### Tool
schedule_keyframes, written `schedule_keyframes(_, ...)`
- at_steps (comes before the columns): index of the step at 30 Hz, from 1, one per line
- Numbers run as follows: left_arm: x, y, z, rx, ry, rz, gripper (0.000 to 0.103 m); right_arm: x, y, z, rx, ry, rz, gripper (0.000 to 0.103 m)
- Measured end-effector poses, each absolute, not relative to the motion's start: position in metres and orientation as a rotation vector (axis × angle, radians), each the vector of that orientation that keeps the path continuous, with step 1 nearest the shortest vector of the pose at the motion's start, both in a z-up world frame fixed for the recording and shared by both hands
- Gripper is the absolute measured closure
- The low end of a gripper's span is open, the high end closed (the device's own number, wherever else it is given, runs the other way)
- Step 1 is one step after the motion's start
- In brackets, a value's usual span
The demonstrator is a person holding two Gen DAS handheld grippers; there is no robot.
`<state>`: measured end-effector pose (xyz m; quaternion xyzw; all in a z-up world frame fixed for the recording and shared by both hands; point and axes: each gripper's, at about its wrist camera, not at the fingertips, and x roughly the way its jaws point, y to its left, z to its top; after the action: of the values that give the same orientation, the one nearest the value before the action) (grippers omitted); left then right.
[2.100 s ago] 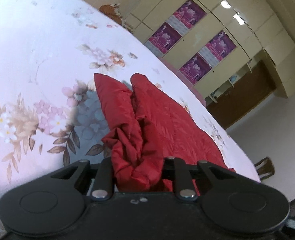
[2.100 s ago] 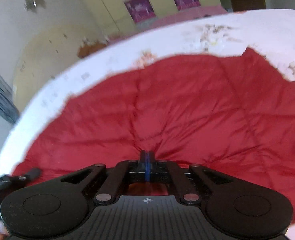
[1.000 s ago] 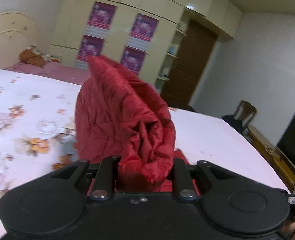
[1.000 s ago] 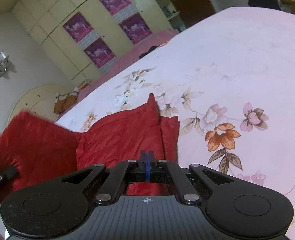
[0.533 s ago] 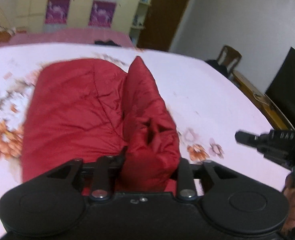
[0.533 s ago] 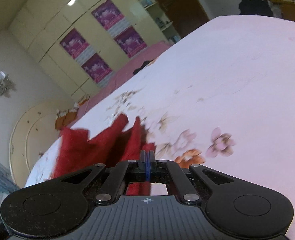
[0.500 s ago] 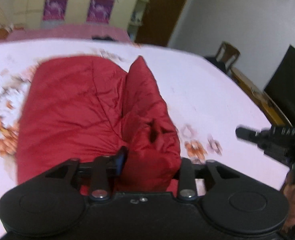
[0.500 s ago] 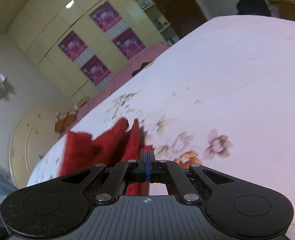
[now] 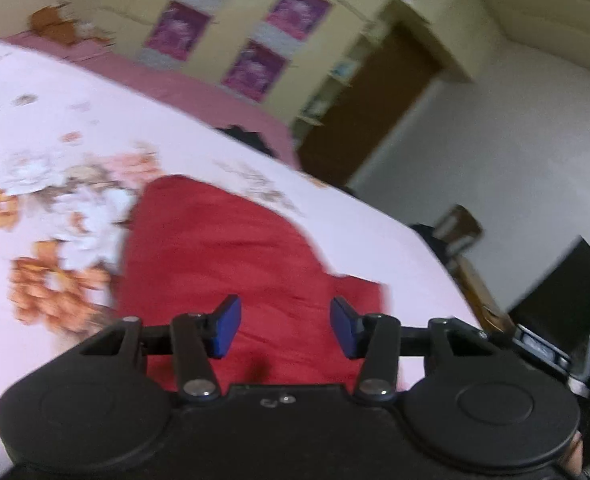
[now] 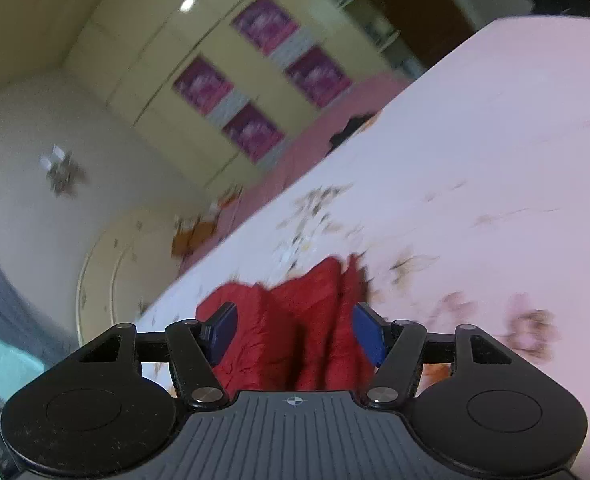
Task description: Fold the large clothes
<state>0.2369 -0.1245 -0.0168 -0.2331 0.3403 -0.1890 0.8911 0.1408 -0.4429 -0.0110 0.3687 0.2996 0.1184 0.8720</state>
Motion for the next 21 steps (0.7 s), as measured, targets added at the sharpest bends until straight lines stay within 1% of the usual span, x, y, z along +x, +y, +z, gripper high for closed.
schedule_keyframes(2, 0.249, -0.115, -0.030, -0.501, 0.737, -0.369, 0.058, 0.165, -0.429, -0.026, 0.798, 0.707, 0.285, 0.039)
schedule_keyframes(6, 0.266, -0.117, -0.051, -0.497, 0.790, -0.395, 0.060, 0.187, -0.411, -0.055, 0.837, 0.815, 0.280, 0.037)
schedule_keyframes(7, 0.268, -0.116, -0.055, -0.495, 0.795, -0.407, 0.059, 0.188, -0.409, -0.057, 0.832, 0.826, 0.266, 0.032)
schedule_keyframes(11, 0.274, -0.120, -0.058, -0.490, 0.811, -0.457, 0.061, 0.190, -0.398, -0.063, 0.814, 0.839, 0.260, 0.031)
schedule_keyframes(12, 0.275, -0.121, -0.057, -0.492, 0.813, -0.475, 0.061, 0.191, -0.397, -0.063, 0.823, 0.835, 0.271, 0.037)
schedule_keyframes(13, 0.277, -0.121, -0.057, -0.494, 0.814, -0.496, 0.062, 0.191, -0.397, -0.062, 0.828, 0.829, 0.281, 0.067)
schedule_keyframes(14, 0.278, -0.123, -0.057, -0.493, 0.816, -0.511, 0.063, 0.192, -0.397, -0.061, 0.826, 0.821, 0.285, 0.076)
schedule_keyframes(16, 0.280, -0.129, -0.057, -0.477, 0.817, -0.550, 0.063, 0.185, -0.395, -0.052, 0.794, 0.782, 0.288, 0.084)
schedule_keyframes(19, 0.278, -0.146, -0.056, -0.391, 0.813, -0.583, 0.063, 0.163, -0.392, -0.037, 0.693, 0.695, 0.278, 0.085)
schedule_keyframes(21, 0.281, -0.157, -0.059, -0.364, 0.820, -0.595, 0.063, 0.159, -0.393, -0.045, 0.672, 0.688, 0.261, 0.085)
